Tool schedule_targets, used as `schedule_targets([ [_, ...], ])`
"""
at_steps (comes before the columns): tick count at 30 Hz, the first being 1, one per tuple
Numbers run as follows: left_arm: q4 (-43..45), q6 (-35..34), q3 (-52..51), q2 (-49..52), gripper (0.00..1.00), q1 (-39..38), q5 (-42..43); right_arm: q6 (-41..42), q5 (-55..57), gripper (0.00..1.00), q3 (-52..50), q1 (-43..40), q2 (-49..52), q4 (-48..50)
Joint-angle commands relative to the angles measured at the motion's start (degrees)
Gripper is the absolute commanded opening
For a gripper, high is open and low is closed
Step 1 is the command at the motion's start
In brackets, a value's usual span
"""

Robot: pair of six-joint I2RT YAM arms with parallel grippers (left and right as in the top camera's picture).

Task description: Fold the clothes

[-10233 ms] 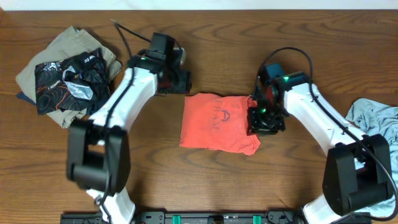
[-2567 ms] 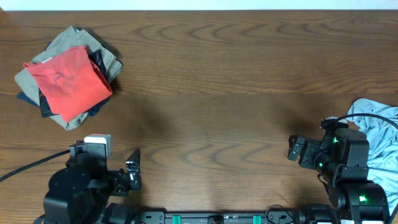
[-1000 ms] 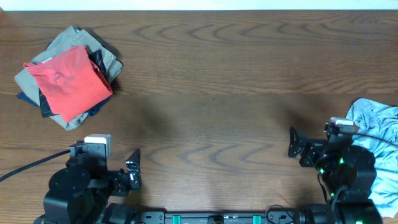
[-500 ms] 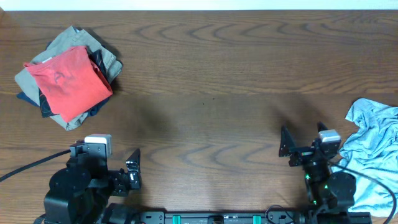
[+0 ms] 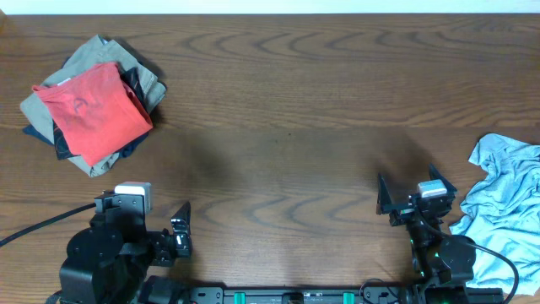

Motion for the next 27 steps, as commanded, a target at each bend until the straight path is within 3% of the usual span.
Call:
schedule_targets([
  [1, 0.0, 1.0, -0.2, -0.1, 0.98, -0.2, -0.9, -0.8, 0.1, 0.99, -0.1, 0.4, -0.2, -0.1],
  [27, 0.0, 1.0, -0.2, -0.1, 0.98, -0.2, -0.9, -0.8, 0.1, 0.99, -0.1, 0.4, -0.2, -0.2],
])
